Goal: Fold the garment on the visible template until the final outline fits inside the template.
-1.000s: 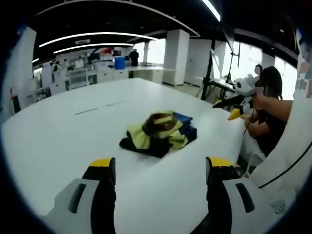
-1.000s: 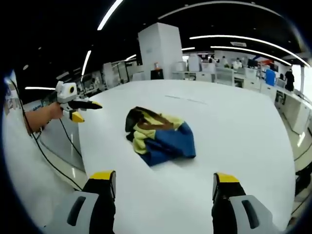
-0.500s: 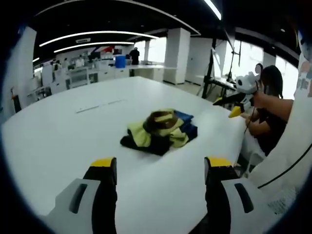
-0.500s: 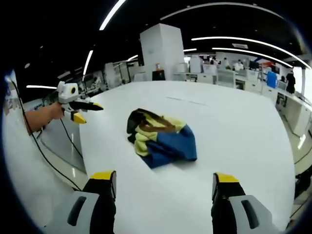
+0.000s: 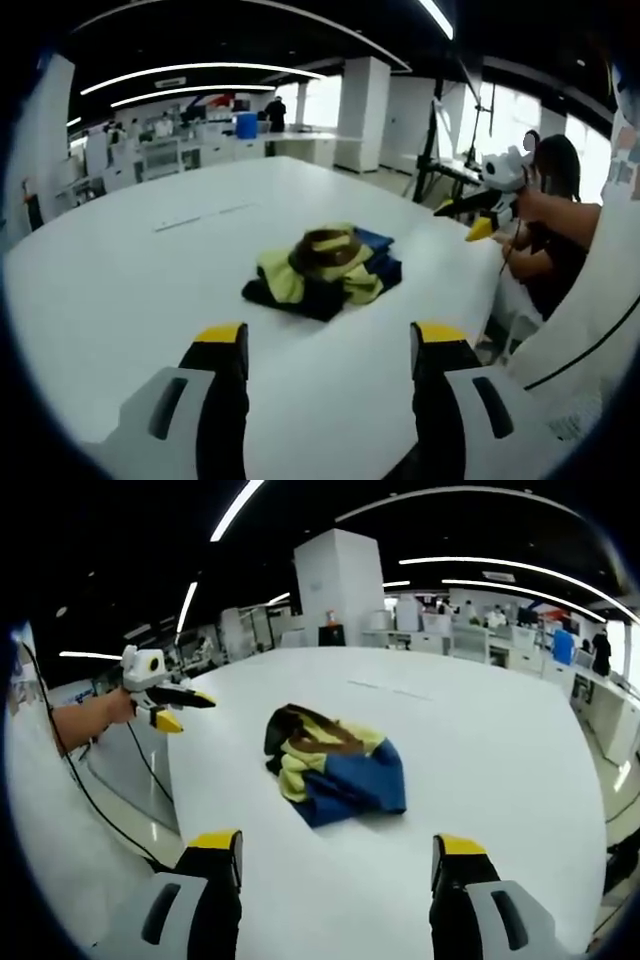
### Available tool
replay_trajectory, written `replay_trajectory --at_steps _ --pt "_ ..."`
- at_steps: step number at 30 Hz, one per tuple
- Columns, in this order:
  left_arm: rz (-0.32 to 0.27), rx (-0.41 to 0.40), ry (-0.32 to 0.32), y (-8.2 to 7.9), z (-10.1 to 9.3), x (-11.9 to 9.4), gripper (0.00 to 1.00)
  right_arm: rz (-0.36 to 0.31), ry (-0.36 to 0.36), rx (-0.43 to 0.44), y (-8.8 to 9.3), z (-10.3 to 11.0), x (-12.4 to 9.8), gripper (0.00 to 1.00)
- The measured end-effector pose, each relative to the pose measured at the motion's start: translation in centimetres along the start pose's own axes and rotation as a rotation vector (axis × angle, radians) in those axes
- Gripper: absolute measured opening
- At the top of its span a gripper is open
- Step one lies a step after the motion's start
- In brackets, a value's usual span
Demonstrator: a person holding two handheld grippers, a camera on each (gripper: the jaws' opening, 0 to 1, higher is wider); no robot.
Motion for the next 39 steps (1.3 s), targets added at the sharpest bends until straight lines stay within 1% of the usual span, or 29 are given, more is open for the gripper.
replay_trajectory --at_steps 3,5,7,12,15,18,23,27,34,37,39 --pt "0.005 0.001 0.012 -0.1 0.0 0.1 0.58 -0.017 -0.006 0.02 -0.3 0.0 0.0 0.72" --pt "0.006 0.007 0.014 -0.3 0.1 0.2 0.56 -0.019 -0.005 0.022 -0.4 -0.1 0.0 0.68" --pt "0.002 0.007 0.02 -0.6 0.2 0.4 0.55 -0.022 -0.001 0.022 -0.5 -0.1 0.1 0.67" --pt "0.015 0.016 0.034 -0.6 0.5 1.0 0.5 -0.036 0.003 0.026 -0.8 -0.2 0.3 0.61" --pt "0.012 -0.004 0.05 -0.7 0.7 1.4 0.48 -0.032 0.006 0.028 -0.7 -0.5 0.6 0.56" --pt "0.012 -0.007 0.056 -0.8 0.9 1.8 0.46 -0.034 0.012 0.024 -0.8 -0.7 1.0 0.49" --pt "0.014 -0.009 0.071 -1.0 1.1 2.4 0.44 -0.04 0.02 0.024 -1.1 -0.9 1.4 0.43" --pt "0.008 -0.017 0.08 -1.1 1.3 2.8 0.43 -0.055 0.007 0.038 -1.6 -0.7 1.8 0.36" --pt "0.006 -0.038 0.098 -1.1 1.8 3.6 0.4 -0.059 0.01 0.046 -2.1 -0.9 2.8 0.32" --pt "0.033 -0.021 0.092 -0.7 2.2 4.0 0.39 -0.062 0.008 0.053 -2.3 -0.8 3.1 0.3" --pt "0.037 -0.018 0.09 -0.6 2.3 4.0 0.39 -0.063 0.01 0.052 -2.4 -0.8 3.4 0.3"
Point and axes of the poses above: the point that each gripper's makers call its tool centre point, and the gripper's own axes: x roughly forward along the fingers, z roughly to its left, y roughly out of its underside, the point moved 3 cm from there along -x, roughly backward along the fingers, and after that the axes turned 8 degrees about y, right-handed, at the moved point
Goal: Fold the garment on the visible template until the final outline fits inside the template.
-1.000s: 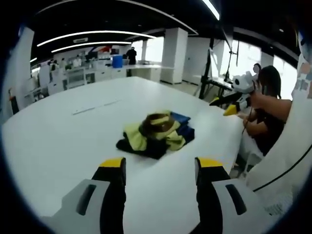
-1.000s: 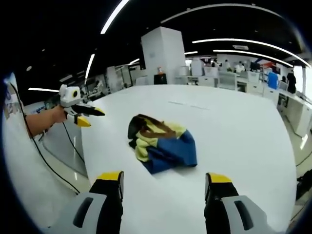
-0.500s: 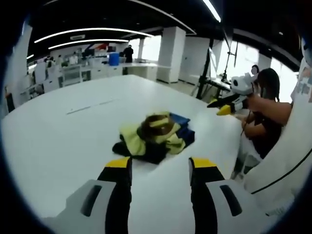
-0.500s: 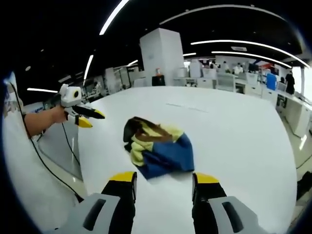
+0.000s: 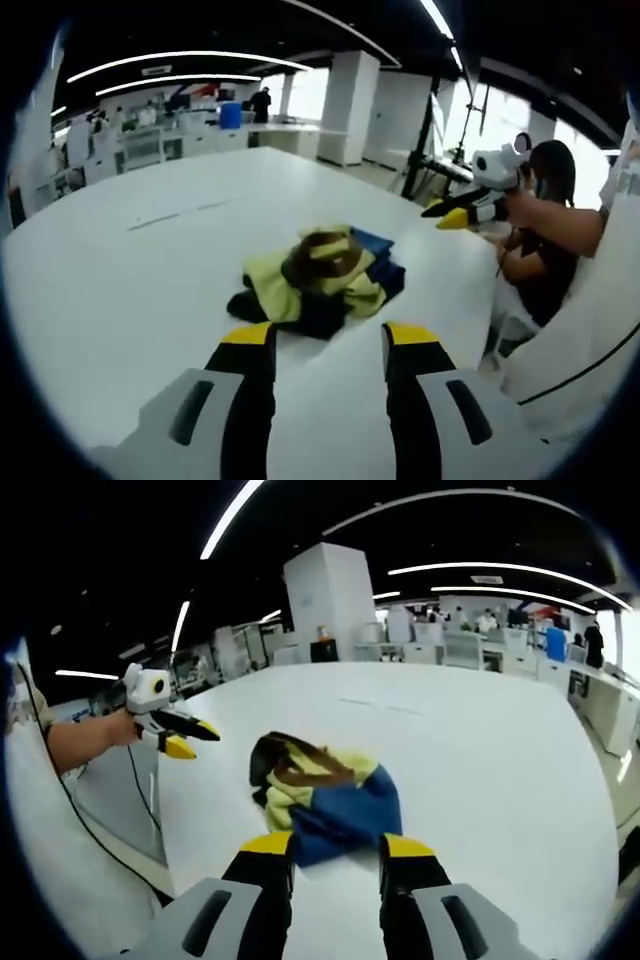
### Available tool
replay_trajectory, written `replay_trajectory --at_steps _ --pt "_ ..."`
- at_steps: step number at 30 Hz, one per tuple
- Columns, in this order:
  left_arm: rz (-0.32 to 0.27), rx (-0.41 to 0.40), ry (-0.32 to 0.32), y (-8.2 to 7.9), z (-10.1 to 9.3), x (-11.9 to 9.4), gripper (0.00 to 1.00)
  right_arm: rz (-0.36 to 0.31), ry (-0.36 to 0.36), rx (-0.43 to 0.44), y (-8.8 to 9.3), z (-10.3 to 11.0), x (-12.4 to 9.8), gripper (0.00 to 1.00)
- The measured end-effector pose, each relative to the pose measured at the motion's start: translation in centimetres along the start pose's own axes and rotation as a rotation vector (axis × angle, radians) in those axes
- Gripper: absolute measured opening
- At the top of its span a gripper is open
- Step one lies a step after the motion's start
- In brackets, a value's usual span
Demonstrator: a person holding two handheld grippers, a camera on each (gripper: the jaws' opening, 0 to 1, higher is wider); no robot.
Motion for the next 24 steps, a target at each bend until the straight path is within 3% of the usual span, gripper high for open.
replay_trajectory --at_steps 5,24 --pt "-0.015 -0.019 0.001 -0.1 0.4 -0.1 0.39 0.008 0.002 -0.008 -0.1 0.1 0.5 0.28" --pt "0.031 -0.006 0.002 0.2 1.6 1.1 0.35 0.033 -0.001 -0.021 -0.2 -0.5 2.5 0.23"
Point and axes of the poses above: the point that each gripper's makers call its tool centre point, and the gripper's own axes: x roughly forward along the fingers, z roughly to its left, y roughly out of its underside, the point moved 3 cm from there along -x, roughly backward along the fingers, and after that the axes turned 8 degrees about y, right-handed, at the moved point
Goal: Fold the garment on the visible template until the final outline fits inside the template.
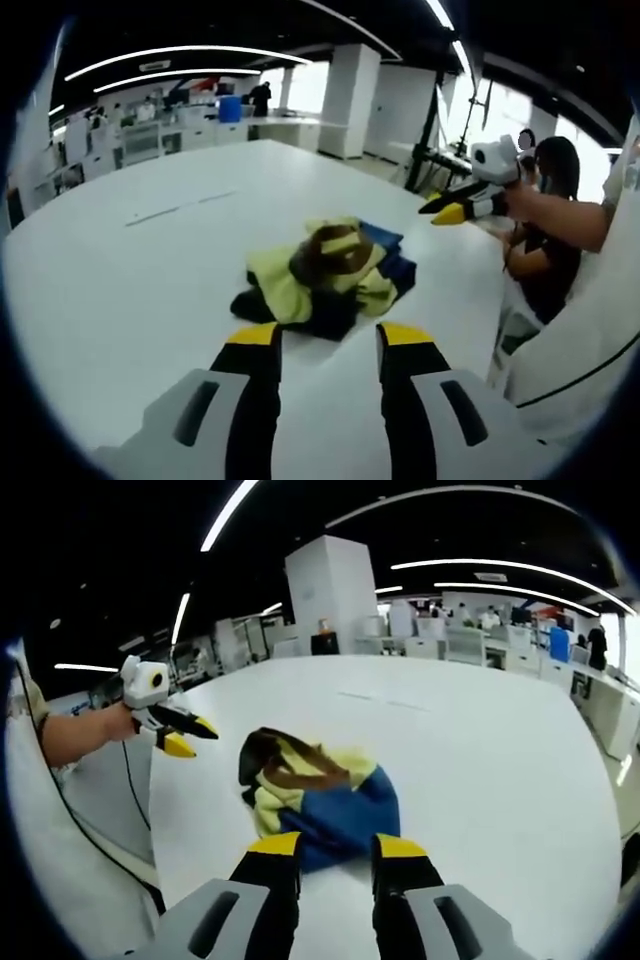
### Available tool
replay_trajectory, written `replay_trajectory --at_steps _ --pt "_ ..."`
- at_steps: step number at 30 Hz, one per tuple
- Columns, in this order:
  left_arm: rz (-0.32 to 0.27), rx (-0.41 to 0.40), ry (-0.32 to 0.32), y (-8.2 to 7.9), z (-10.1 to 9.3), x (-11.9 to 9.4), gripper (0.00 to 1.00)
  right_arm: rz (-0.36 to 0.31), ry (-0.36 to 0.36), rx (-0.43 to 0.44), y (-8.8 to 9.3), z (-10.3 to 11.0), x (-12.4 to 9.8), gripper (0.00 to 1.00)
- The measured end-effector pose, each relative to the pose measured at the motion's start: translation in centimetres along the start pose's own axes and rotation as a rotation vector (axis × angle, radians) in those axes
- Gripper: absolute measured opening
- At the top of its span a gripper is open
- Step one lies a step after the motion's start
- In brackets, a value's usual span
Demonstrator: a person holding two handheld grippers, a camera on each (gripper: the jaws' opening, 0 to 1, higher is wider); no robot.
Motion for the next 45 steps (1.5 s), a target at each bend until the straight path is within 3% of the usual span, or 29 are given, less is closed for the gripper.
replay_trajectory --at_steps 19,26,38,45 --pt "0.016 -0.042 0.022 0.6 1.7 1.8 0.29 0.071 -0.012 -0.015 0.7 -0.3 3.2 0.19" --pt "0.034 -0.043 0.026 0.9 1.8 2.4 0.29 0.068 -0.021 -0.017 0.1 0.2 4.0 0.19" --pt "0.031 -0.049 0.06 0.1 1.5 4.4 0.22 0.122 -0.01 -0.048 1.2 -0.3 5.8 0.17" --pt "0.013 -0.104 0.08 0.5 1.4 5.2 0.19 0.136 -0.006 -0.042 1.5 -0.8 6.1 0.14"
Point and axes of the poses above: the point that each gripper's makers call its tool centre point, and the gripper's own axes: x roughly forward along the fingers, z roughly to its left, y roughly out of its underside, the point moved 3 cm from there along -x, roughly backward along the fingers, and after that the axes turned 8 degrees about y, right-handed, at the moved point
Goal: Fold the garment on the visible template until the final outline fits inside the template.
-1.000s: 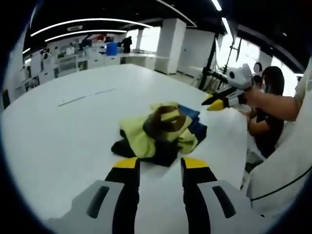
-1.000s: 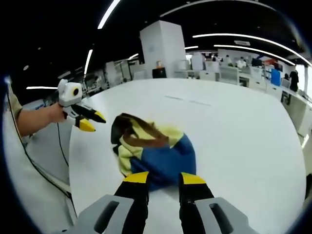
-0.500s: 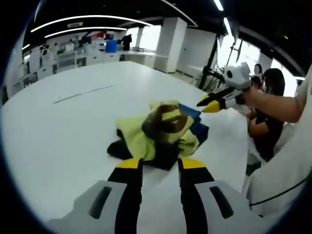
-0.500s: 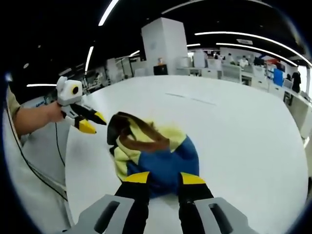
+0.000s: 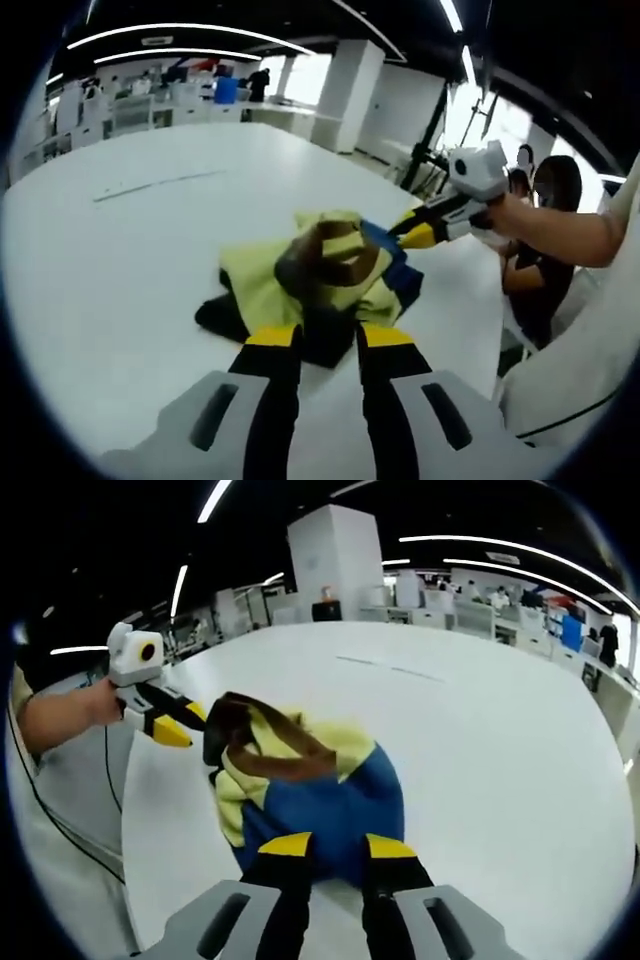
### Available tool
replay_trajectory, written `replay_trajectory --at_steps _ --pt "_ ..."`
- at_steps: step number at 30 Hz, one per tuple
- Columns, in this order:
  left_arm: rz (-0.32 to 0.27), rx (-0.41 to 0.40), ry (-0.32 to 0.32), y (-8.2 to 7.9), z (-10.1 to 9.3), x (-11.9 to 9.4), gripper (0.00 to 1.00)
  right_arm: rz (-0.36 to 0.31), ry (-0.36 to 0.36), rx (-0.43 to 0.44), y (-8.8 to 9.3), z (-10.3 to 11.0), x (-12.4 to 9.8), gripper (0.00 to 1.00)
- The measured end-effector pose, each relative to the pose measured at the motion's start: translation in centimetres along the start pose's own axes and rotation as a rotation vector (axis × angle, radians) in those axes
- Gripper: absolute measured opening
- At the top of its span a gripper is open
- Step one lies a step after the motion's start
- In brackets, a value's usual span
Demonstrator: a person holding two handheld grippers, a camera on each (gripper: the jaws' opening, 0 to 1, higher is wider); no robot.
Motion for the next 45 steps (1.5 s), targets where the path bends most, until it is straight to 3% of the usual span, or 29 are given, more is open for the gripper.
replay_trajectory --at_steps 12,16,20,24,35,45 --pt "-0.01 -0.04 0.008 0.1 0.0 1.2 0.13 0.005 -0.018 -0.003 0.2 0.3 0.1 0.1" --pt "-0.011 -0.063 0.015 0.1 0.1 1.3 0.06 0.006 -0.022 -0.005 0.2 0.4 0.1 0.09" --pt "-0.014 -0.074 0.024 0.2 0.0 1.4 0.0 0.01 -0.037 -0.011 0.3 0.7 0.3 0.03" --pt "-0.011 -0.074 0.023 0.3 0.0 1.4 0.0 0.013 -0.046 -0.016 0.3 0.9 0.2 0.0" --pt "0.007 -0.038 0.002 0.1 0.0 0.2 0.0 -0.013 -0.04 -0.023 -0.3 0.7 -0.7 0.0" --pt "-0.007 0.001 -0.025 -1.7 0.1 -1.8 0.0 -0.061 -0.03 -0.037 -2.5 0.3 -2.3 0.0"
Point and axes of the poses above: the point that each gripper's makers call its tool centre point, and the gripper's own axes: x roughly forward along the fingers, z roughly to its left, y roughly out of its underside, the point moved 3 cm from there along -x, roughly backward along the fingers, and after that the axes turned 8 degrees about y, right-handed, at the moved point
